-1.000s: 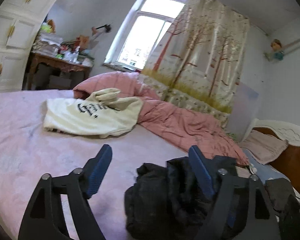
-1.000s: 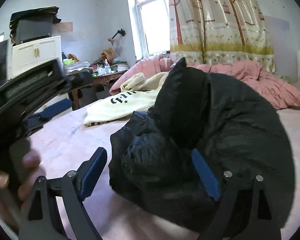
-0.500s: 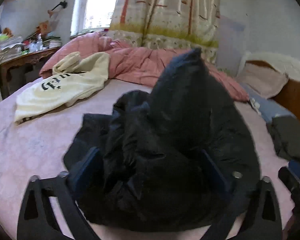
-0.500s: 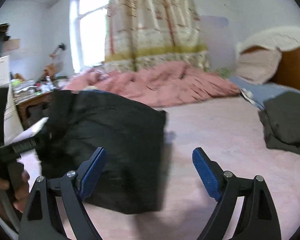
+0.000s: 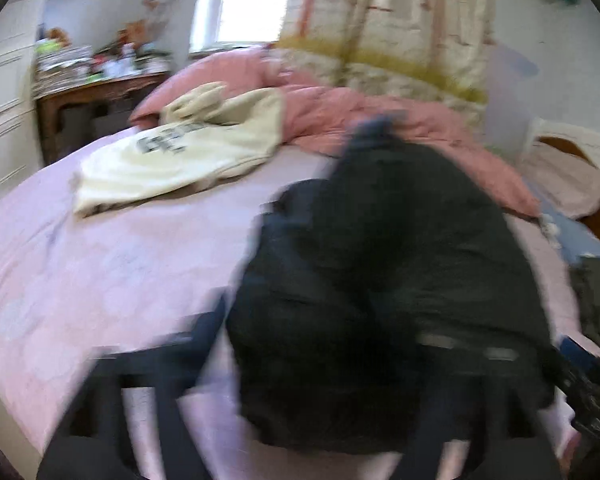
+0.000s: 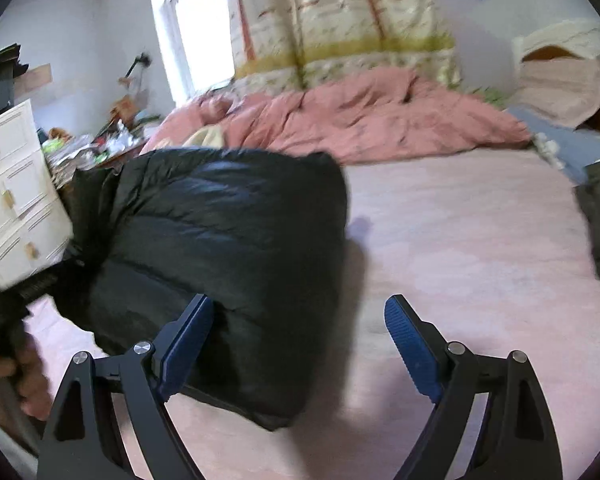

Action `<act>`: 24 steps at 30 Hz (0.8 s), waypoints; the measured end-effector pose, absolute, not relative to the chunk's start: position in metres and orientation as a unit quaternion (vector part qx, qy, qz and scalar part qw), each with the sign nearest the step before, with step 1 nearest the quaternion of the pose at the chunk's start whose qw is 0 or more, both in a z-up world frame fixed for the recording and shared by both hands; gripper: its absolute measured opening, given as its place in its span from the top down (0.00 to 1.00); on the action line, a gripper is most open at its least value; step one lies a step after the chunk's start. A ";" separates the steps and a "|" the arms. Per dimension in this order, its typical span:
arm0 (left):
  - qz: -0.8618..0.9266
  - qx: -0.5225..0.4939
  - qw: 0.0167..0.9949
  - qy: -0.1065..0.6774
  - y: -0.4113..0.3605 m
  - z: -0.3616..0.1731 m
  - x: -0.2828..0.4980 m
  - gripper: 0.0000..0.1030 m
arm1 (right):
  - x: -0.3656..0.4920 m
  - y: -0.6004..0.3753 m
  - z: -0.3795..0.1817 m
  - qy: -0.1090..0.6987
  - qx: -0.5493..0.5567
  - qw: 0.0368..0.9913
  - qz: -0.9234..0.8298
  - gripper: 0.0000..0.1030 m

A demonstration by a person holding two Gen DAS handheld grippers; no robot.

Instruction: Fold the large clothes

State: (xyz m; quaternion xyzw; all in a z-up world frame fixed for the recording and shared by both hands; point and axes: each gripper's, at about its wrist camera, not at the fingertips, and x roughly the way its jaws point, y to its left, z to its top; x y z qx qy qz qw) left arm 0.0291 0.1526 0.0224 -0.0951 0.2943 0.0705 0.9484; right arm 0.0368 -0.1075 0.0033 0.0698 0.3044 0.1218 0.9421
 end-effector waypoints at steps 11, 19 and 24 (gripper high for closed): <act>-0.012 -0.019 0.985 0.171 0.137 0.087 -0.001 0.45 | 0.039 -0.090 0.007 0.299 0.023 0.945 0.132 0.14; -0.021 -0.100 0.935 0.340 0.162 0.025 0.079 0.57 | 0.048 -0.088 0.007 0.312 0.019 0.940 0.135 0.14; 0.005 -0.045 0.923 0.381 0.157 -0.006 0.081 0.45 | 0.063 -0.094 -0.010 0.347 0.068 0.923 0.148 0.06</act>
